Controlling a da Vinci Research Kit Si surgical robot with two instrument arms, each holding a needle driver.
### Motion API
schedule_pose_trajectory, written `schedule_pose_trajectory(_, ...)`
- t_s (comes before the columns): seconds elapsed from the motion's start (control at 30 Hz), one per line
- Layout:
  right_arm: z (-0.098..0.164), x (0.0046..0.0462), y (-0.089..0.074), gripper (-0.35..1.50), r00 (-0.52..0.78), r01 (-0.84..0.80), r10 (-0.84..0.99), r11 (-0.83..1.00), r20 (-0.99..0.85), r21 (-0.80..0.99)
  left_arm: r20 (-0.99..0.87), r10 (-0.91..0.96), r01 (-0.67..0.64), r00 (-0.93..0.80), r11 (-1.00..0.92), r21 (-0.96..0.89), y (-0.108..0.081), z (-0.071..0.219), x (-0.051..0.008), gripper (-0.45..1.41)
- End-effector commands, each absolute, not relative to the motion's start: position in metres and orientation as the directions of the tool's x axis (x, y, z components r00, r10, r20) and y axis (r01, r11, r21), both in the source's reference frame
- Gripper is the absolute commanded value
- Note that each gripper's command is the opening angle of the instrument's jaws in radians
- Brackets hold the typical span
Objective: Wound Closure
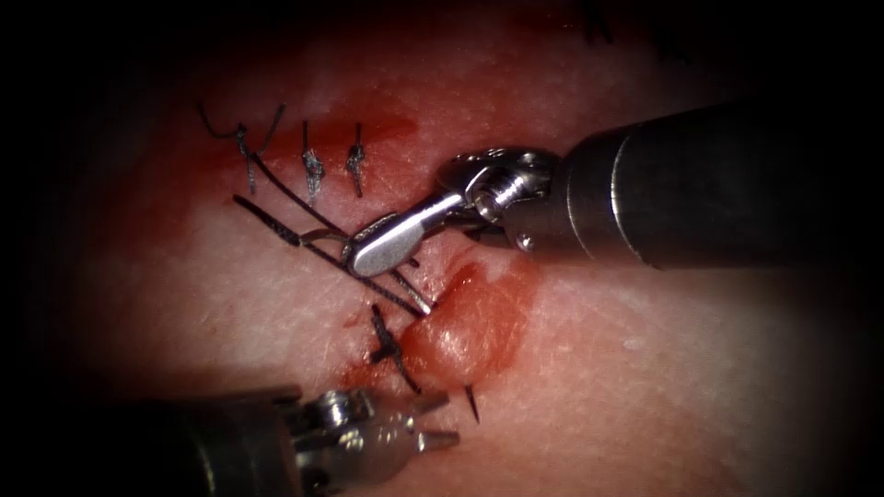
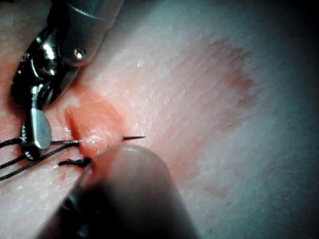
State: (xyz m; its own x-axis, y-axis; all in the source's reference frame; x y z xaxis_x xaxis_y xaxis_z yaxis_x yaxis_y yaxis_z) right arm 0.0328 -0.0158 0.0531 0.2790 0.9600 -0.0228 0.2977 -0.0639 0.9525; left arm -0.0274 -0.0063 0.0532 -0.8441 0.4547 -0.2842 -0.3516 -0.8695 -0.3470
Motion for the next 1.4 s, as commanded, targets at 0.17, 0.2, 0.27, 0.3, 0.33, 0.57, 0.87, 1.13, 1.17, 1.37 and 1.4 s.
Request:
schedule_pose_trajectory(0.17, 0.054, 0.0318, -0.017, -0.35, 0.282, 0.286, 0.959, -0.091, 0.007, 0.954, -0.294, 0.467, -0.365, -0.834, -0.867, -0.339, -0.006, 0.053, -0.0281, 0.54)
schedule_pose_trajectory(0.2, 0.054, 0.0317, -0.017, -0.35, 0.284, 0.284, 0.959, -0.095, 0.011, 0.954, -0.296, 0.462, -0.362, -0.836, -0.87, -0.335, -0.006, 0.053, -0.0281, 0.54)
schedule_pose_trajectory(0.27, 0.054, 0.0314, -0.017, -0.35, 0.281, 0.283, 0.959, -0.097, 0.014, 0.954, -0.309, 0.457, -0.36, -0.834, -0.875, -0.323, -0.006, 0.053, -0.0283, 0.54)
schedule_pose_trajectory(0.3, 0.054, 0.0314, -0.017, -0.35, 0.277, 0.282, 0.961, -0.097, 0.016, 0.954, -0.315, 0.453, -0.357, -0.834, -0.878, -0.319, -0.006, 0.053, -0.0284, 0.54)
schedule_pose_trajectory(0.33, 0.054, 0.0313, -0.017, -0.35, 0.267, 0.279, 0.963, -0.105, 0.028, 0.954, -0.327, 0.441, -0.346, -0.836, -0.886, -0.309, -0.006, 0.053, -0.0285, 0.54)
schedule_pose_trajectory(0.57, 0.054, 0.0292, -0.014, 0.96, 0.071, 0.3, 0.987, 0.12, -0.147, 0.947, -0.42, 0.369, -0.303, -0.829, -0.928, -0.217, -0.007, 0.052, -0.0292, 0.52)
schedule_pose_trajectory(0.87, 0.055, 0.0247, -0.008, 1.03, -0.128, 0.025, 0.792, 0.604, -0.597, 0.796, -0.519, 0.291, -0.279, -0.803, -0.955, -0.103, -0.007, 0.051, -0.0303, 0.51)
schedule_pose_trajectory(1.13, 0.055, 0.0228, -0.006, 1.28, -0.022, -0.032, 0.656, 0.754, -0.755, 0.656, -0.56, 0.263, -0.285, -0.785, -0.957, -0.05, -0.006, 0.051, -0.0312, 0.51)
schedule_pose_trajectory(1.17, 0.055, 0.0228, -0.006, 1.3, -0.002, -0.04, 0.645, 0.763, -0.764, 0.645, -0.568, 0.259, -0.288, -0.781, -0.957, -0.04, -0.006, 0.051, -0.0315, 0.51)
schedule_pose_trajectory(1.37, 0.055, 0.0224, -0.008, 1.08, 0.054, -0.046, 0.609, 0.793, -0.791, 0.608, -0.603, 0.219, -0.292, -0.767, -0.956, 0.023, -0.005, 0.05, -0.0327, 0.54)
schedule_pose_trajectory(1.4, 0.055, 0.0223, -0.008, 1.03, 0.054, -0.044, 0.609, 0.793, -0.792, 0.607, -0.612, 0.214, -0.294, -0.761, -0.955, 0.032, -0.005, 0.05, -0.0328, 0.54)
